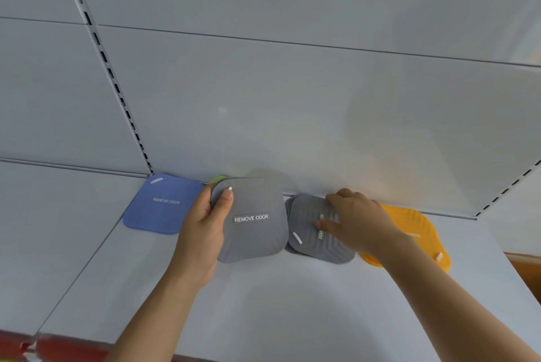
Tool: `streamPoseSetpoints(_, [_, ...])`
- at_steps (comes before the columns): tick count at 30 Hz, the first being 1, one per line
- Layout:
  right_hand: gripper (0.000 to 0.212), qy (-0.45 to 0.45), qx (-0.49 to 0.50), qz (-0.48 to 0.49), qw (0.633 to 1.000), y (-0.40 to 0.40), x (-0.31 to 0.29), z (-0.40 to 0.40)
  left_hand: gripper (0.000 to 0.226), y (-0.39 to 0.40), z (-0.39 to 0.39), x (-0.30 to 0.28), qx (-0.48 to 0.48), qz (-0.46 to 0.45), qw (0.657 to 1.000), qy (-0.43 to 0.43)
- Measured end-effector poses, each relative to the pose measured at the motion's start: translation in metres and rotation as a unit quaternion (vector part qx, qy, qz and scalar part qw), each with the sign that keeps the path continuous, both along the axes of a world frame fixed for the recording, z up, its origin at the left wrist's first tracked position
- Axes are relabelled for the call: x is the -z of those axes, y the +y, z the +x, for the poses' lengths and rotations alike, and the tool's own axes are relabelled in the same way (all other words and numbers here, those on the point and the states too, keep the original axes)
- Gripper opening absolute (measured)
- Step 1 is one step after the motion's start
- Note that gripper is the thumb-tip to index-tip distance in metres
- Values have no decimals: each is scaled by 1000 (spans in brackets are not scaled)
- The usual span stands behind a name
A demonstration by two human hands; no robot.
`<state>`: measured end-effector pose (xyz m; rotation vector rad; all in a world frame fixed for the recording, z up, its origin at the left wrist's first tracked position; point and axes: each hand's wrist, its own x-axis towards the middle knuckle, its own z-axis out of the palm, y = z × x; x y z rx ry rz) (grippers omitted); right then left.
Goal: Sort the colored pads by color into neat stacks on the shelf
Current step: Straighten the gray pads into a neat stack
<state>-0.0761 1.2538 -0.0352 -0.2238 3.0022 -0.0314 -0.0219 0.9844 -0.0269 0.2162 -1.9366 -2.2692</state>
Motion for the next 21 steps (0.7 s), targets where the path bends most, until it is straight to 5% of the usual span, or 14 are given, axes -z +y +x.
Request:
streamPoseSetpoints(3, [54,30,0,-27,999,0,-1,-1,19,3,0,-1,8,-10,1000,3])
streamPoseSetpoints(7, [14,76,-45,-75,993,2,-6,5,18,1,-1,1,15,-8,1000,2])
streamPoseSetpoints(11, [9,176,-47,-171,968,13,-31,21,20,-2,-3,2,17,-1,1000,-5])
streamPoseSetpoints(15, [19,215,34,-364,906,16,-60,52,19,0,-5,-1,16,37,999,-35])
streamPoseSetpoints(18, [16,135,94,-565,809,-8,-52,64,18,8,-7,-2,30,63,996,-48])
streamPoseSetpoints(21, [12,95,116,-596,789,-40,-26,67,25,21,-6,-5,40,96,991,-82])
